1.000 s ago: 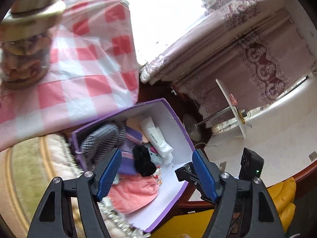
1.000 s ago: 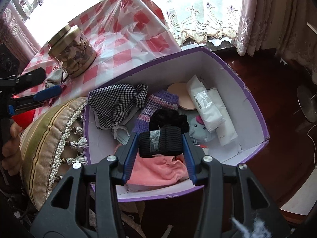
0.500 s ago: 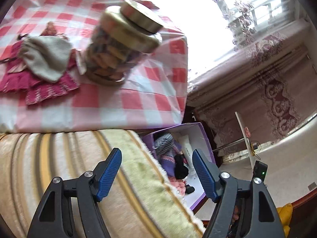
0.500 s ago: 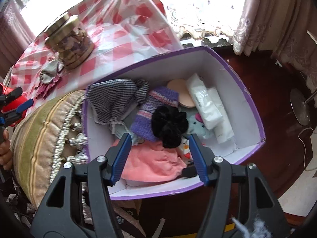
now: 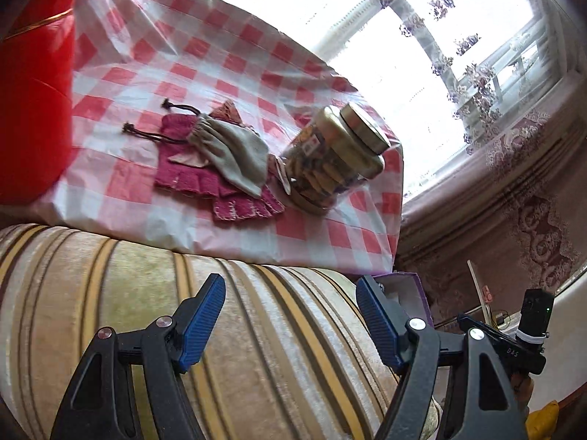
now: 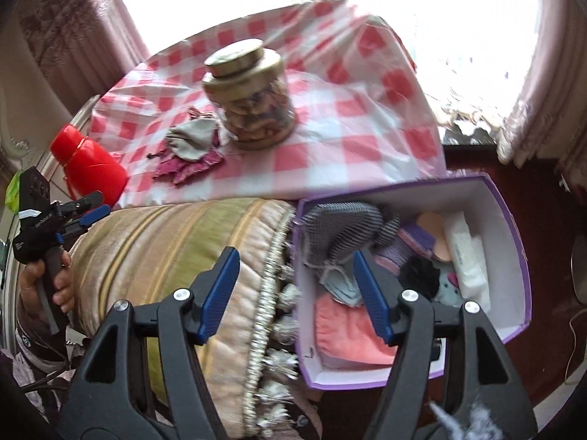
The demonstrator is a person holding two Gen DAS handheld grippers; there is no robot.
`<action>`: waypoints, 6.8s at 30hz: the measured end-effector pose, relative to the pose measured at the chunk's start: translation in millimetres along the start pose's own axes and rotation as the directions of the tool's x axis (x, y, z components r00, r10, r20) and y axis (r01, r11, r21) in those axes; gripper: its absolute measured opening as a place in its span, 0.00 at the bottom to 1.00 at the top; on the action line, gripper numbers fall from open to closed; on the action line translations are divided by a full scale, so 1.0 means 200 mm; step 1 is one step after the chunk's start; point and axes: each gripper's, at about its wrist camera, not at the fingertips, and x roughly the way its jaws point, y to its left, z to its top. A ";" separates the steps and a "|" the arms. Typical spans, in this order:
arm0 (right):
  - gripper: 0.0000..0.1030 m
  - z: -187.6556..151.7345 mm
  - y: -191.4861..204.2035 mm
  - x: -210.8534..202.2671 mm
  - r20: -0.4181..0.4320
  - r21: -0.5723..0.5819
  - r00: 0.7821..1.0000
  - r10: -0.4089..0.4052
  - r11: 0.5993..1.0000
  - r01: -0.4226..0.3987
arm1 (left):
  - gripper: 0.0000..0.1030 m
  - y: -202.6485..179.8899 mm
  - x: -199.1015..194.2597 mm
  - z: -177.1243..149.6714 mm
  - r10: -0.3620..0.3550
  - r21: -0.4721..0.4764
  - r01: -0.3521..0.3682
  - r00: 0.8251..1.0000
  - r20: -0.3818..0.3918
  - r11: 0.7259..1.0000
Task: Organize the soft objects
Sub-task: 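Move both open tools back to the remaining items on the table, then grasp the grey drawstring pouch with the left tool while the right tool grasps the patterned cloth, then carry the pouch and patterned cloth into the box and open both tools, then move both open tools back to the pink fingerless gloves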
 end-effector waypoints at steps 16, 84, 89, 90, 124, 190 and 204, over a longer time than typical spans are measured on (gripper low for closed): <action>0.71 0.24 0.47 0.06 0.025 -0.162 0.998 0.062 0.985 -0.057 | 0.72 0.25 -0.35 0.24 0.044 -0.057 -0.033 0.977 0.207 0.998; 0.70 1.01 1.21 1.69 -0.082 -0.408 0.971 -0.225 0.896 0.174 | 0.25 0.52 0.33 0.66 0.413 0.004 -0.421 0.891 0.190 0.907; 0.63 1.03 1.16 1.80 -0.120 -0.390 0.956 -0.268 0.898 0.203 | 0.25 0.52 0.34 0.66 0.407 0.001 -0.414 0.894 0.187 0.910; 0.56 1.03 1.14 1.82 -0.132 -0.375 0.955 -0.264 0.905 0.198 | 0.25 0.52 0.34 0.66 0.407 0.001 -0.414 0.894 0.187 0.910; 0.27 0.79 0.63 0.56 0.145 -0.123 0.989 0.036 0.992 -0.018 | 0.25 0.11 0.02 0.48 0.187 0.075 -0.228 0.915 0.358 0.971; 0.27 -0.25 -0.81 -0.08 0.101 0.351 0.986 -0.136 0.932 0.093 | 0.70 -1.01 0.83 -0.15 -0.004 0.511 0.194 0.937 -0.348 0.838; 0.52 -0.29 -0.57 0.26 -0.177 0.209 0.974 -0.139 0.962 0.175 | 0.70 -0.57 0.46 -0.01 0.025 0.387 0.039 0.987 -0.159 0.921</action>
